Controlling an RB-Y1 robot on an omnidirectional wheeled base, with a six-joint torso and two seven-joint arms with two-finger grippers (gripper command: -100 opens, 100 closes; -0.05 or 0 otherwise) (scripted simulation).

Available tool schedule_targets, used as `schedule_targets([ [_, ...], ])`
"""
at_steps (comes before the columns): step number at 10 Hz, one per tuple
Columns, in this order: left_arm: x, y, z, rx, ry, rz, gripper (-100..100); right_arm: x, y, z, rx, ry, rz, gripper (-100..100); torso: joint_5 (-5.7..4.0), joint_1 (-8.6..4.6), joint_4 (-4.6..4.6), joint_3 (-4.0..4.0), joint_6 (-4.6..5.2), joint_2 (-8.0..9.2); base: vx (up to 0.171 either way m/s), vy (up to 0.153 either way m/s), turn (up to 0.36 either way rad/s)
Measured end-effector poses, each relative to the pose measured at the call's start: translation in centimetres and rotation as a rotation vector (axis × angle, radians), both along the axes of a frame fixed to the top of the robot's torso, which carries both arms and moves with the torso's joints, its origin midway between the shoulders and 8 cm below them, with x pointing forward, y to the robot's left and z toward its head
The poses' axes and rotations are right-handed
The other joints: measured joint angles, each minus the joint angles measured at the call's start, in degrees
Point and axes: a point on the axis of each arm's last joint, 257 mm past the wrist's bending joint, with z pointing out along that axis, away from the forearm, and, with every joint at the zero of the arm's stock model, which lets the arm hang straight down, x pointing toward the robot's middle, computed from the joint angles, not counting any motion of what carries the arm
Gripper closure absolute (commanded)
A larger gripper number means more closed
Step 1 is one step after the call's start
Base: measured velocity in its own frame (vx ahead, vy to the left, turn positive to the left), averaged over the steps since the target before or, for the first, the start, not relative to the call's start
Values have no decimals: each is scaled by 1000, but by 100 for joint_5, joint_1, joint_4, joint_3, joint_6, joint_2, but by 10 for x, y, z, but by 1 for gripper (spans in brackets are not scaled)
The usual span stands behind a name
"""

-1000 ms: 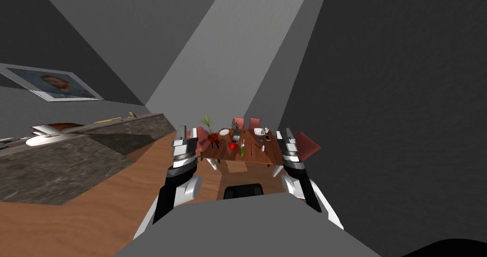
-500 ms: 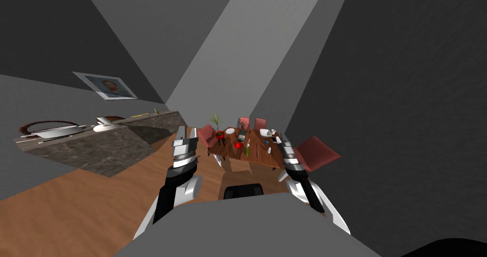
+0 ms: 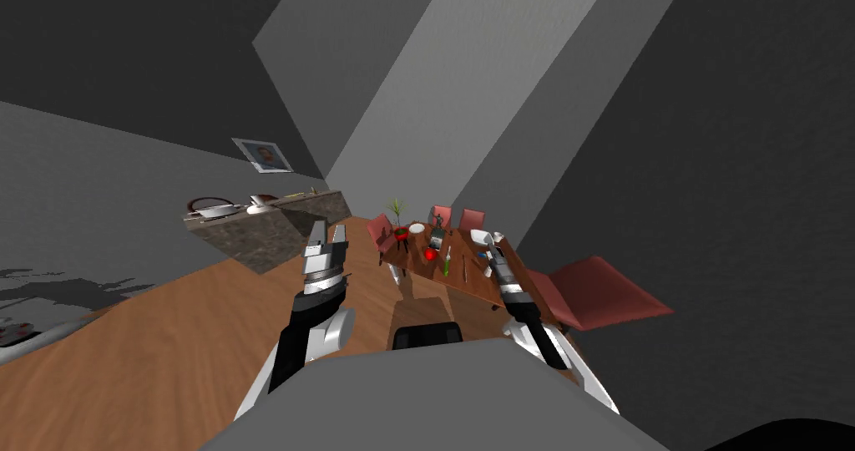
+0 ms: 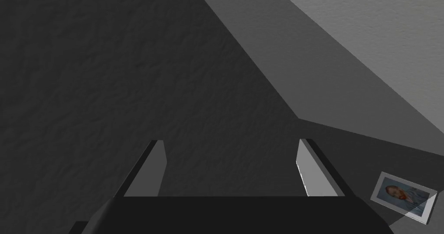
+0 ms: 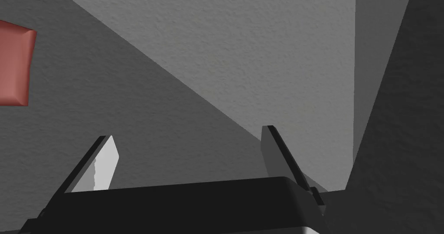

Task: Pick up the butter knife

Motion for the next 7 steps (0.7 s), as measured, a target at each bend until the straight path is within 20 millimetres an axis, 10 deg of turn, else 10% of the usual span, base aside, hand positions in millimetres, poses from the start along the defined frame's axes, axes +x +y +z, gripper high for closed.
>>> schedule_targets([
  [7, 0, 0, 0, 0, 0, 0, 0, -18, -56, -107, -92, 281, -111, -100, -2, -10, 0, 0, 2, 0, 16, 29, 260],
])
